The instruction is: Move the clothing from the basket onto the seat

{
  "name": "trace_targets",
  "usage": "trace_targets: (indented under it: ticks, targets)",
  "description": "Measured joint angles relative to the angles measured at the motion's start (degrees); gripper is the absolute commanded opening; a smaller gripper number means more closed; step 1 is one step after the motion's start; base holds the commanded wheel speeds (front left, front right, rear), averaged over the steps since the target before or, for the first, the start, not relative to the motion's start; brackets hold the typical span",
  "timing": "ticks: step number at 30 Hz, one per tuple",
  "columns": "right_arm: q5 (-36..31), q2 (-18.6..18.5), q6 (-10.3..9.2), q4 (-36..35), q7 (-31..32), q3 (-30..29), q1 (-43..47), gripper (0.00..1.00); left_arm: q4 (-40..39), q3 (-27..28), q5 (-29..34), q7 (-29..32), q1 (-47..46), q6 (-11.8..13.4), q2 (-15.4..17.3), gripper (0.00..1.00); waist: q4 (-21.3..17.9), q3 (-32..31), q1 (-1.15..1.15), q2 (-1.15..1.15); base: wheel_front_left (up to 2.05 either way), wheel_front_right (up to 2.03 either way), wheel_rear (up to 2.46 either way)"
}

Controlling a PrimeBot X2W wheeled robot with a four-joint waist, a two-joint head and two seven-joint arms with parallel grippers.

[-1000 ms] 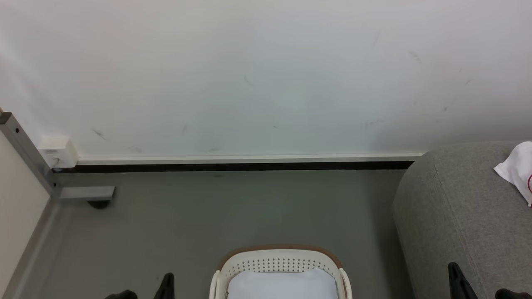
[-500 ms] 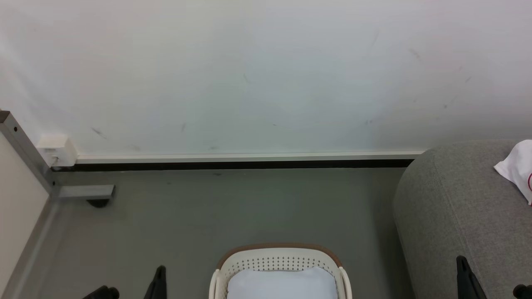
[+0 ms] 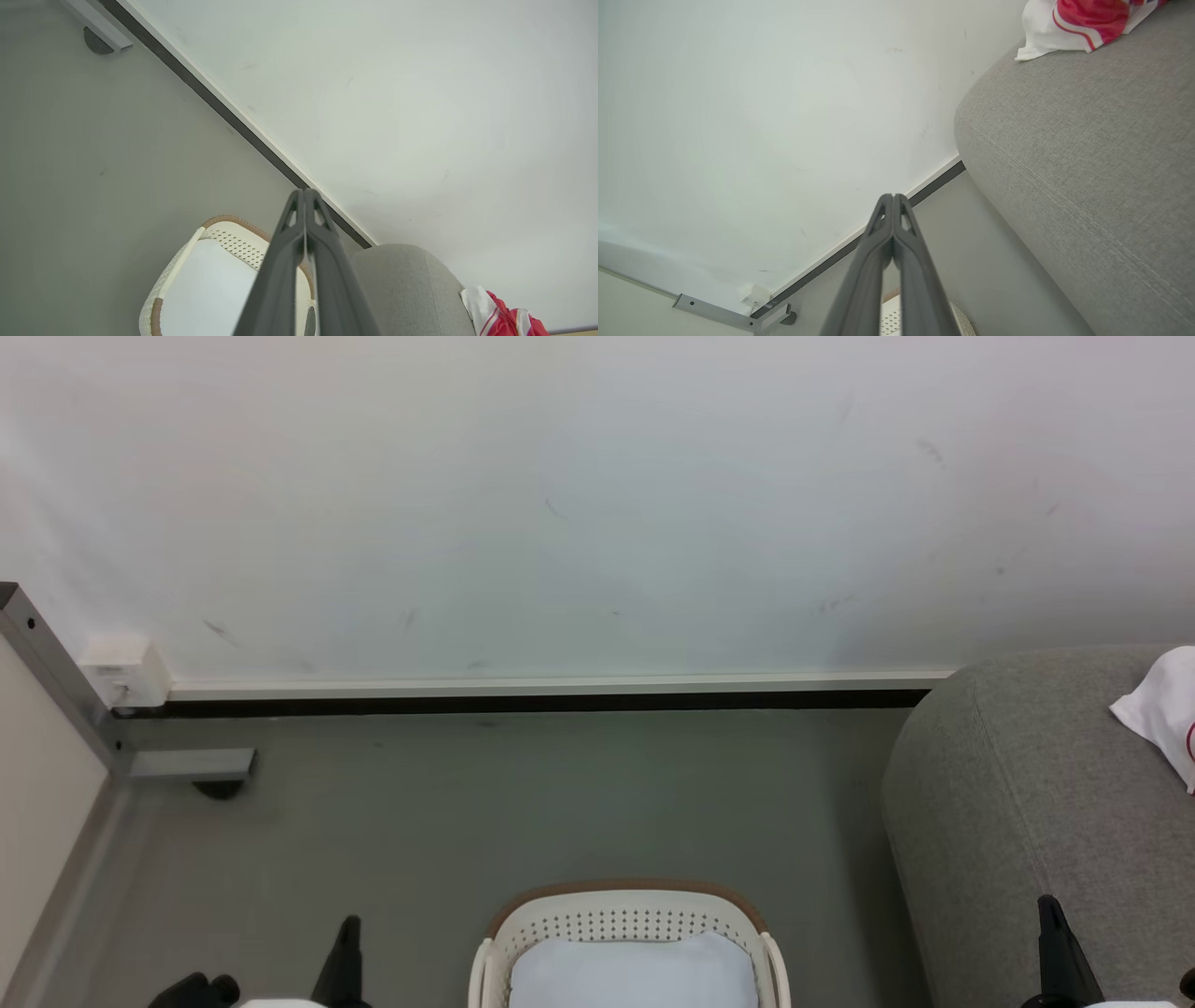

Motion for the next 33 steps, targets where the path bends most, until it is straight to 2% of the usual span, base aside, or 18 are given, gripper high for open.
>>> trace_targets:
  ticks: [14,33]
  targets:
    - [12.6,0.0,0.00,-1.3,3.0,-0.6,-1.1,0.00,-1.6,2.4,-12.4,3.3,-0.7,-1.7,0.0,0.00,-0.1,0.4,0.00,0.00,0.00,0.00,0.00]
    - [24.0,-0.1,0.00,-2.6,5.8,-1.4,-2.0,0.00,-3.1,4.7,-23.0,6.0,-1.5,-2.9,0.0,0.00,-0.2,0.9,0.00,0.00,0.00,0.00,0.00]
